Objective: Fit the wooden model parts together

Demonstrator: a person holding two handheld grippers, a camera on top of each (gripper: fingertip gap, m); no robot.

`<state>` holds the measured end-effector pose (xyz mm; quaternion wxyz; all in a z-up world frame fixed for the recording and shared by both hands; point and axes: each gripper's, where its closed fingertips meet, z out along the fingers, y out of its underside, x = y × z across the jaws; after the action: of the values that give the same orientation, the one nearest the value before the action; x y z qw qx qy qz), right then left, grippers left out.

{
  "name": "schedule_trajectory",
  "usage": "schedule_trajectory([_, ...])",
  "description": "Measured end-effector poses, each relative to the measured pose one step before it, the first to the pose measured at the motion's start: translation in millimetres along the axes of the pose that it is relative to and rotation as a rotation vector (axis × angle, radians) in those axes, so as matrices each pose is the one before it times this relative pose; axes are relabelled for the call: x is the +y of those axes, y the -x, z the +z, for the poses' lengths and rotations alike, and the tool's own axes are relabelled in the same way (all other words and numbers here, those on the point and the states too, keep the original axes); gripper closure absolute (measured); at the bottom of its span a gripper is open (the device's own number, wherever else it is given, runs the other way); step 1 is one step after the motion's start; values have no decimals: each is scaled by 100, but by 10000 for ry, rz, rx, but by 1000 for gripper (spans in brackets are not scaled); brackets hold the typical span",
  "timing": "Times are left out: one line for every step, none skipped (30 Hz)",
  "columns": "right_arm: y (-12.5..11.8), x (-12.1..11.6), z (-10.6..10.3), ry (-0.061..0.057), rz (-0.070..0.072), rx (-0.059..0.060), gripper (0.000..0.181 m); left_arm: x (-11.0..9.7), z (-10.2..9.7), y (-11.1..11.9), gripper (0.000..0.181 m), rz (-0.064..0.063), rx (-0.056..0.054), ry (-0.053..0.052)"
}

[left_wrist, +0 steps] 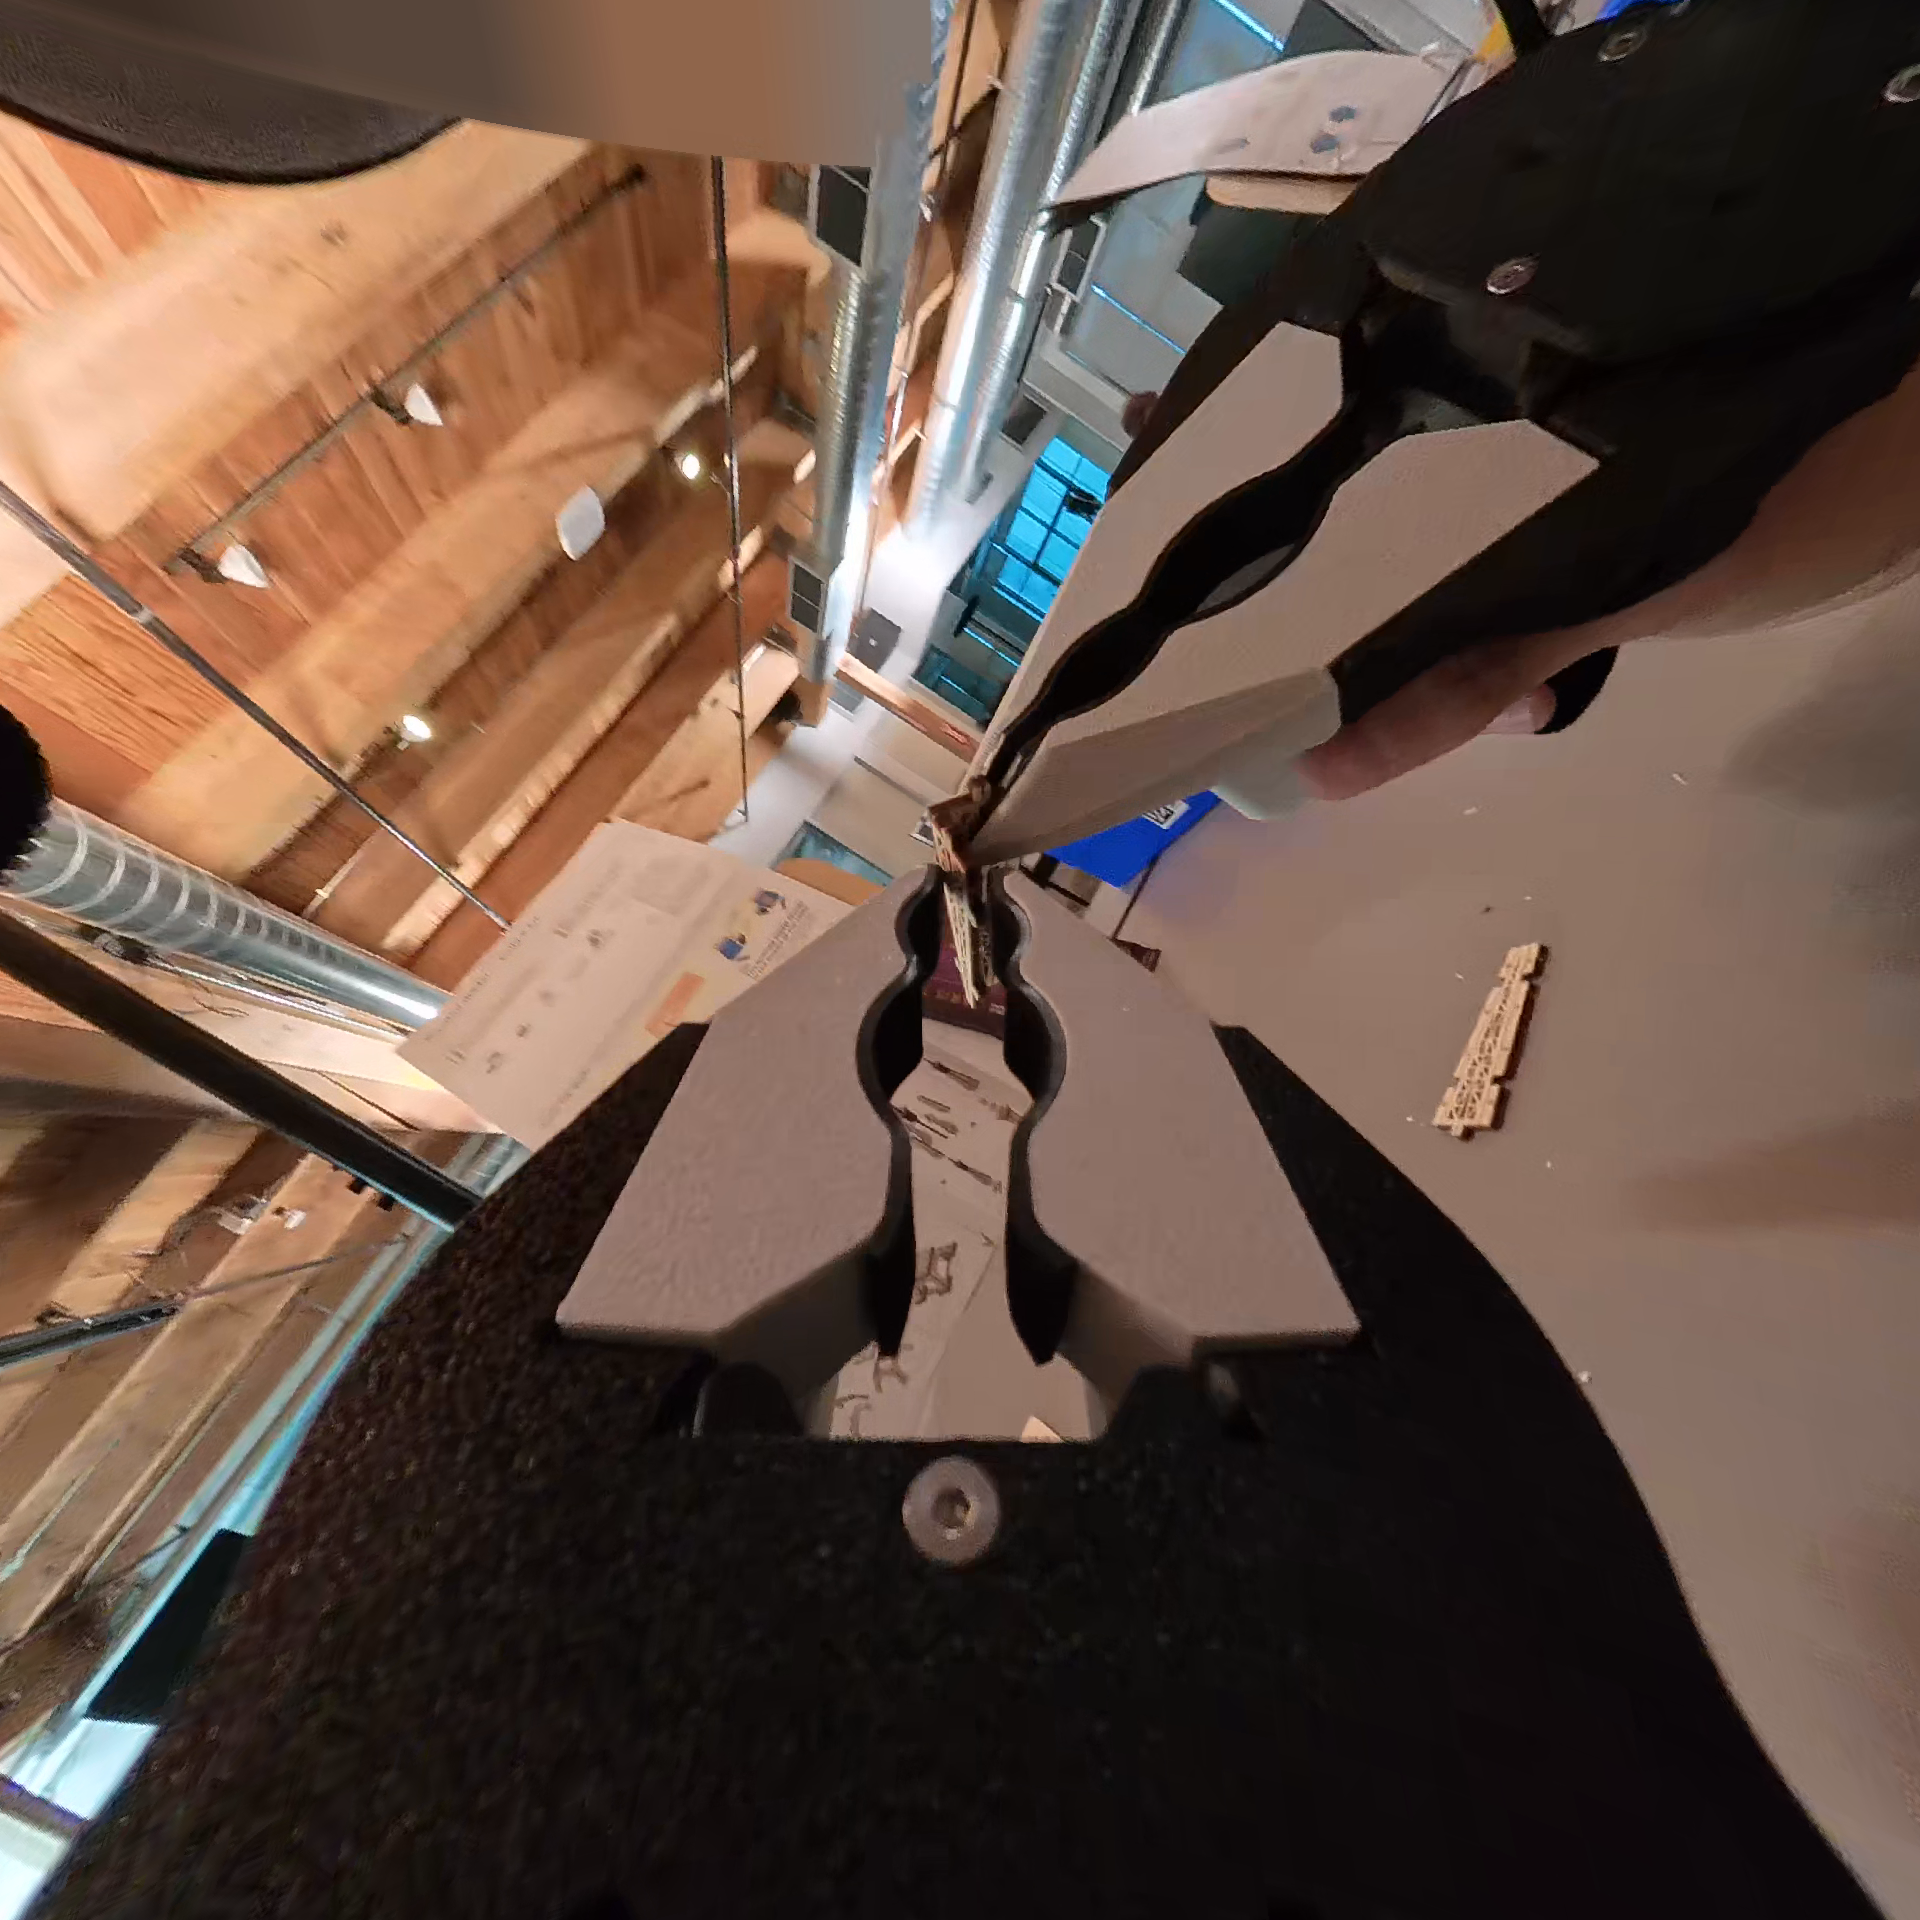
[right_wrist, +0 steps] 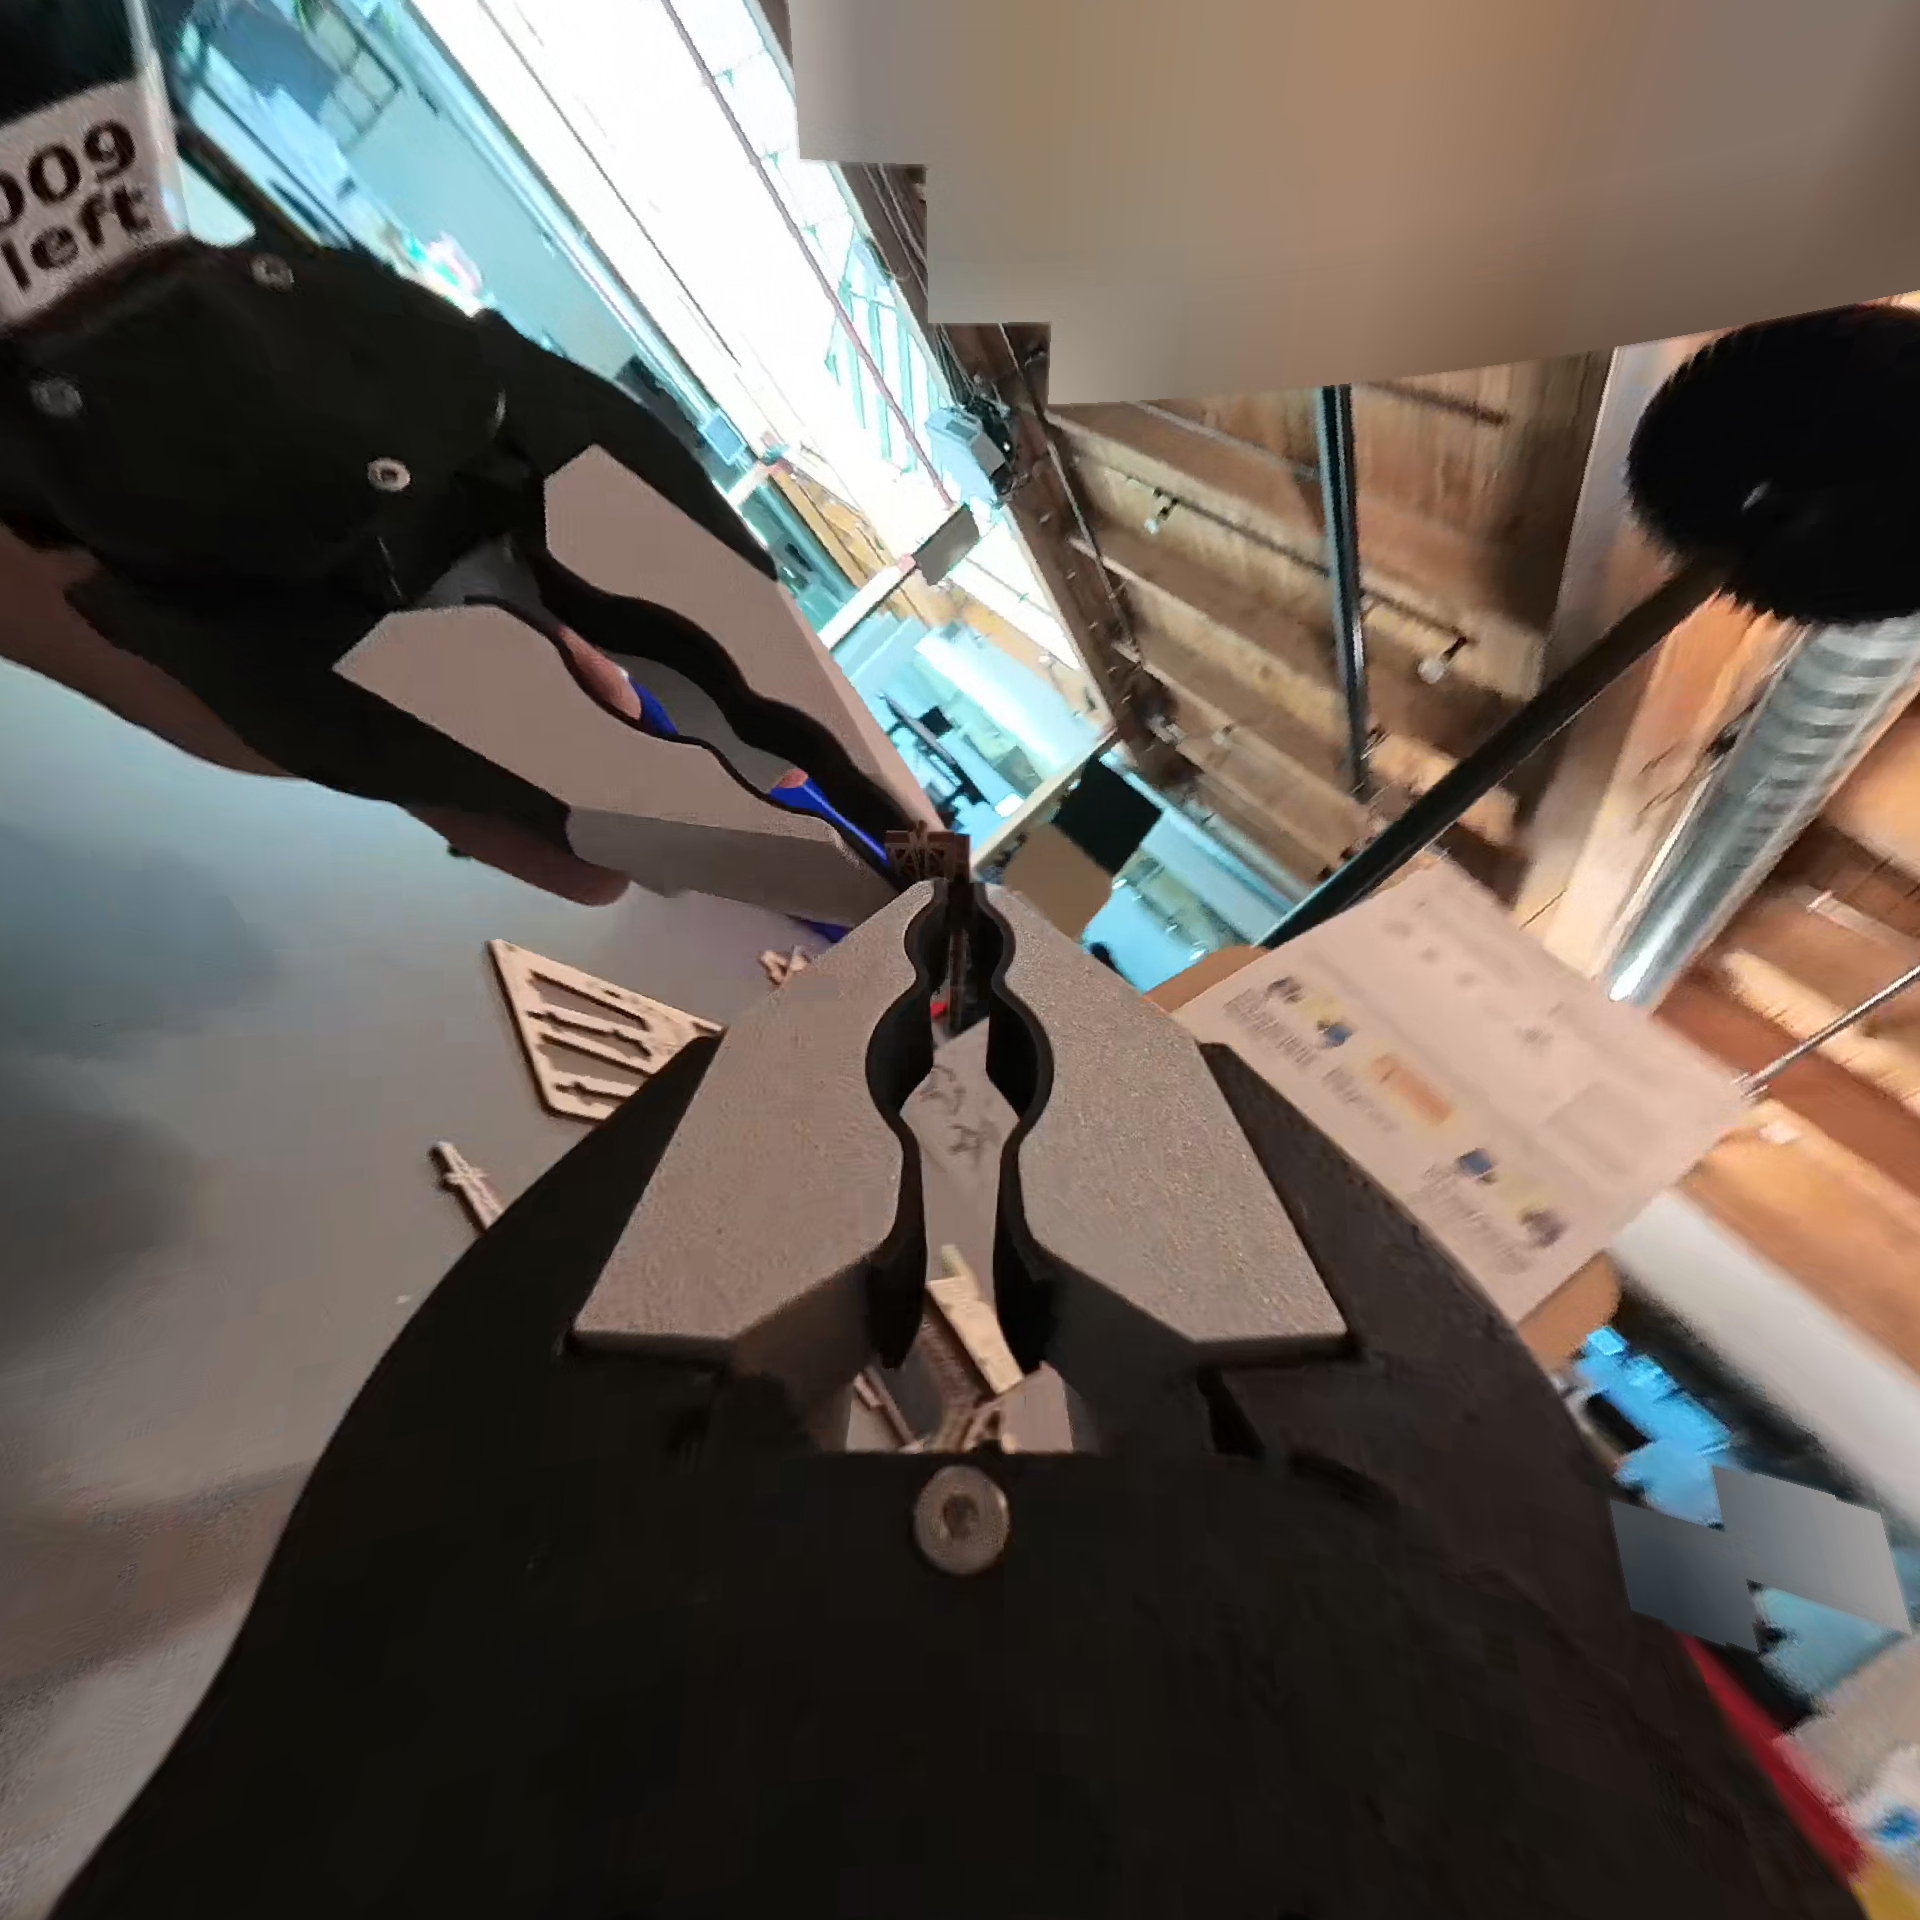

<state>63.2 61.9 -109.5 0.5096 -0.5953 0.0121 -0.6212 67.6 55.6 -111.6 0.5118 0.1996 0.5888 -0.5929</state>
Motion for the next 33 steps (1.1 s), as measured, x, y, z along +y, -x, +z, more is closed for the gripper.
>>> schedule_trajectory([32,-263,-64,-67,-414,44,181,-300,-96,87,175,57,-103,-135])
schedule_trajectory([8,-189,-38,-38,-229,51,181,-176,-63,56,175,-10,-55,-82])
schedule_trajectory([1,-130,-29,-10,-139,47,181,-122,-66,45,175,2,-20,-65])
schedule_trajectory([20,-167,-28,-45,-158,36,181,-136,-92,50,175,84,-24,-78])
schedule_trajectory([10,-166,-13,-34,-234,52,181,-119,-78,58,175,106,-45,-71])
schedule_trajectory([-10,-113,-3,-11,-219,58,181,-82,-39,51,175,18,-39,-41])
schedule_trajectory([-25,-33,-13,-3,-61,50,181,-33,-7,17,174,-45,-32,-20])
schedule_trajectory([-63,-17,-34,-7,108,73,181,-84,26,26,174,-20,-51,-46])
schedule_trajectory([-97,-91,-42,-24,75,98,181,-119,12,44,174,9,-49,-62])
schedule_trajectory([-55,-80,-37,-22,-53,74,181,-93,10,59,175,6,-29,-33])
schedule_trajectory([-42,-38,-22,-1,-135,36,181,-48,19,25,174,-13,-14,-11])
schedule_trajectory([-13,-14,-17,3,-120,7,181,-27,14,-10,175,-38,0,-24])
schedule_trajectory([-37,7,-12,10,-57,8,181,-21,8,-2,175,-31,-27,-32])
schedule_trajectory([-85,57,-11,23,-11,55,181,-35,6,33,175,13,-55,-39])
schedule_trajectory([-69,63,-29,1,-6,46,181,-43,-5,52,174,41,-42,-32])
schedule_trajectory([-54,57,-43,-10,2,37,181,-30,-9,85,172,-15,-42,-25])
schedule_trajectory([-147,107,-68,2,0,101,181,57,-7,149,168,-110,-46,16])
schedule_trajectory([7,106,-47,-15,-5,8,181,103,4,106,164,-210,4,28])
schedule_trajectory([24,97,-32,-17,91,-3,181,97,27,54,161,-221,21,17])
schedule_trajectory([-78,73,-34,-3,145,63,181,153,56,-16,161,-126,25,46])
schedule_trajectory([-241,-51,-59,-47,142,149,181,349,71,79,161,25,-74,139])
schedule_trajectory([-200,-92,-32,-36,140,99,181,376,88,7,163,79,-31,139])
schedule_trajectory([-263,-117,-15,-21,101,129,181,282,58,-139,162,19,73,84])
schedule_trajectory([-171,-117,4,-25,24,85,181,134,25,39,162,-38,-59,27])
schedule_trajectory([104,-145,32,-53,-3,-81,181,50,12,93,163,-17,-95,-6])
schedule_trajectory([100,-115,34,-33,8,-48,181,29,38,-42,164,14,-7,-8])
schedule_trajectory([38,-145,10,-51,34,7,181,37,65,-22,164,44,-38,14])
schedule_trajectory([157,-174,25,-53,38,-56,181,15,73,-51,165,78,-35,-2])
schedule_trajectory([190,-148,34,-32,-4,-61,181,2,78,-158,167,77,29,-7])
schedule_trajectory([193,-211,32,-66,4,-63,181,49,95,-42,168,72,-49,27])
schedule_trajectory([217,-197,39,-69,46,-95,181,100,90,102,170,74,-144,69])
schedule_trajectory([196,-134,37,-27,44,-73,181,43,65,70,171,42,-103,26])
schedule_trajectory([82,-89,24,-8,1,-2,181,-40,34,58,174,-48,-77,-30])
